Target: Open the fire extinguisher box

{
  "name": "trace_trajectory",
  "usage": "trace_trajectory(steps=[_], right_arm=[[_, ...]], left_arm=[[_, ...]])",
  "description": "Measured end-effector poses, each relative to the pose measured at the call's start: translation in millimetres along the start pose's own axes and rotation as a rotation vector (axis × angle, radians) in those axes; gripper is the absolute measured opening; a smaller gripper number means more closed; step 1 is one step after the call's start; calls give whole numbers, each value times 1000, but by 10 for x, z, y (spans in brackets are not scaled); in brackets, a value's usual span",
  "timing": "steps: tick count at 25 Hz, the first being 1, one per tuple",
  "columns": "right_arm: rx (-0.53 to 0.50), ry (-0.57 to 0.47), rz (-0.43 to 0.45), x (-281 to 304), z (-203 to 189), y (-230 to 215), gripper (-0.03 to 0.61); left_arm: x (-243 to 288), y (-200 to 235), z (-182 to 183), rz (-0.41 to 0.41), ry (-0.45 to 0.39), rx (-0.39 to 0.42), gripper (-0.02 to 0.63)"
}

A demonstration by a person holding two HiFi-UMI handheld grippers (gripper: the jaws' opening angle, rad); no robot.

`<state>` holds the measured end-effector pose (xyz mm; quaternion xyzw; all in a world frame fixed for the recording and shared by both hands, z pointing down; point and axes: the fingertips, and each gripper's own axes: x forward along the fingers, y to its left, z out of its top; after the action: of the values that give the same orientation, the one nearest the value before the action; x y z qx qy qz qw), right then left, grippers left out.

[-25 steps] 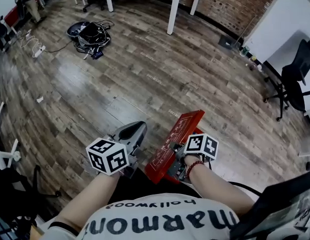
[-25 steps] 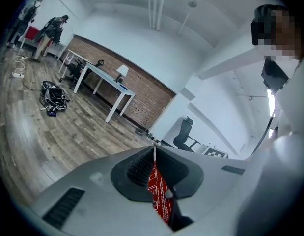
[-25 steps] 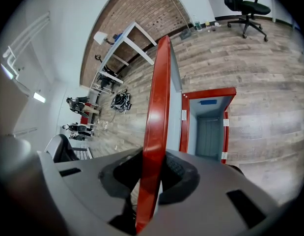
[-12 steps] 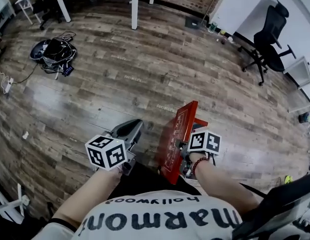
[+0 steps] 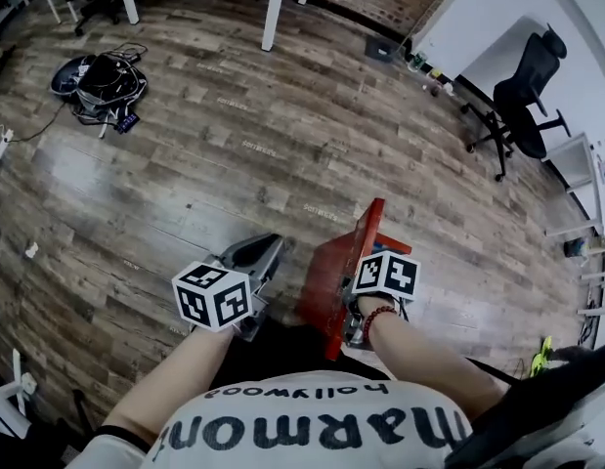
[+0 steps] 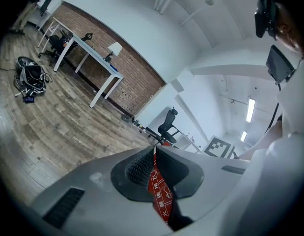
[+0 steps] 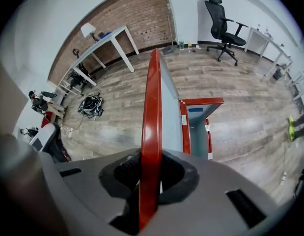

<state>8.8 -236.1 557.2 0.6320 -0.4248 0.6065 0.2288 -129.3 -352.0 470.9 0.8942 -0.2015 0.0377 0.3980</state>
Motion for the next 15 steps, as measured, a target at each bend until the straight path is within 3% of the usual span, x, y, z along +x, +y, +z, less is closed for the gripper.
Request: trace_trajectory(steps=[10, 15], right_arm=[[-60, 12, -179, 269, 19, 303, 84], [-76, 11, -252, 442, 5, 446, 98]], left_arm=[[-618, 669, 14, 102, -140, -114, 20], [-868, 1080, -64, 163, -127, -146, 20]])
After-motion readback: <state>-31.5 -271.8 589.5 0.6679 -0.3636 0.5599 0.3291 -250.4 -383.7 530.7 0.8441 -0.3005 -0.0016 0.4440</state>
